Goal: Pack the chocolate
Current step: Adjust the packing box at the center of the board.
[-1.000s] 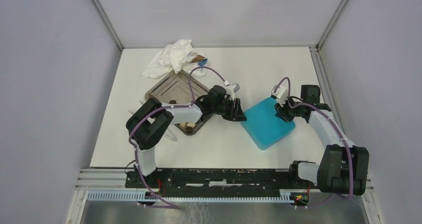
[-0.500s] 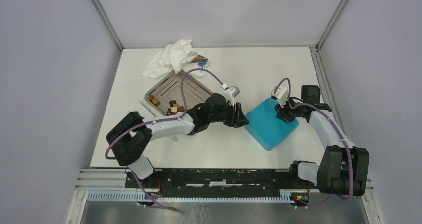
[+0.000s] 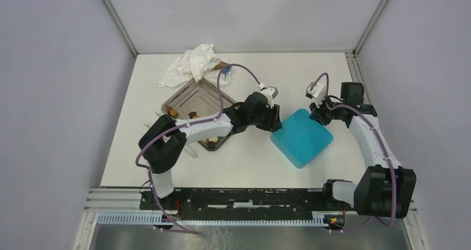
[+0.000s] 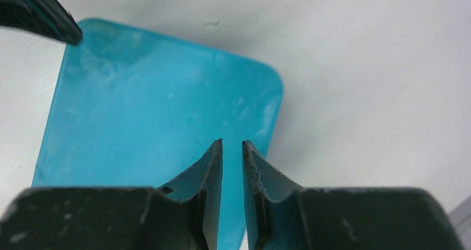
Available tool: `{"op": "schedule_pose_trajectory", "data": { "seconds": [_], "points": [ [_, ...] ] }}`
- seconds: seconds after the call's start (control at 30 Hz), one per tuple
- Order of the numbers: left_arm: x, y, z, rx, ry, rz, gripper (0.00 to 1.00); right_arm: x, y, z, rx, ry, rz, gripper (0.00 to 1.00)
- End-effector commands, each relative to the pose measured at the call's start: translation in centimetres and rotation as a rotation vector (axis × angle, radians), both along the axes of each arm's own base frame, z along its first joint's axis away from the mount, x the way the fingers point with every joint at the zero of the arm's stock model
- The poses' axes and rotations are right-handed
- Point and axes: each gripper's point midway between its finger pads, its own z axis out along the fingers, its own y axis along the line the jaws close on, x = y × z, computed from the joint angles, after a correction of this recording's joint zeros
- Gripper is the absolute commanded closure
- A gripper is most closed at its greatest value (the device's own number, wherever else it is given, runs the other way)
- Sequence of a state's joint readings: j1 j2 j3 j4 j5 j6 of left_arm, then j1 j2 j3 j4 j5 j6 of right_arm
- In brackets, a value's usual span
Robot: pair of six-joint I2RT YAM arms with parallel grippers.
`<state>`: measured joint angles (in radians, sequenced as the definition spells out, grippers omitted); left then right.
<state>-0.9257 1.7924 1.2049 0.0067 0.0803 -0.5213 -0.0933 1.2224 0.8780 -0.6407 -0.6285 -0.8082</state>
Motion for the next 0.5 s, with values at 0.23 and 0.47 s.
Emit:
{"op": "schedule_pose_trajectory", "data": {
  "seconds": [0.23, 0.47],
  "points": [
    [1.1, -1.3, -3.6, 0.075, 0.052, -0.098, 0.44, 4.5, 0.5, 0.3, -0.029, 0.013, -0.068, 0.80],
    [0.4, -1.5, -5.5, 0.065, 0.115, -0.117, 0.53, 3.3, -2.4, -8.5, -0.208, 0.249, -0.159, 0.82]
  ]
}}
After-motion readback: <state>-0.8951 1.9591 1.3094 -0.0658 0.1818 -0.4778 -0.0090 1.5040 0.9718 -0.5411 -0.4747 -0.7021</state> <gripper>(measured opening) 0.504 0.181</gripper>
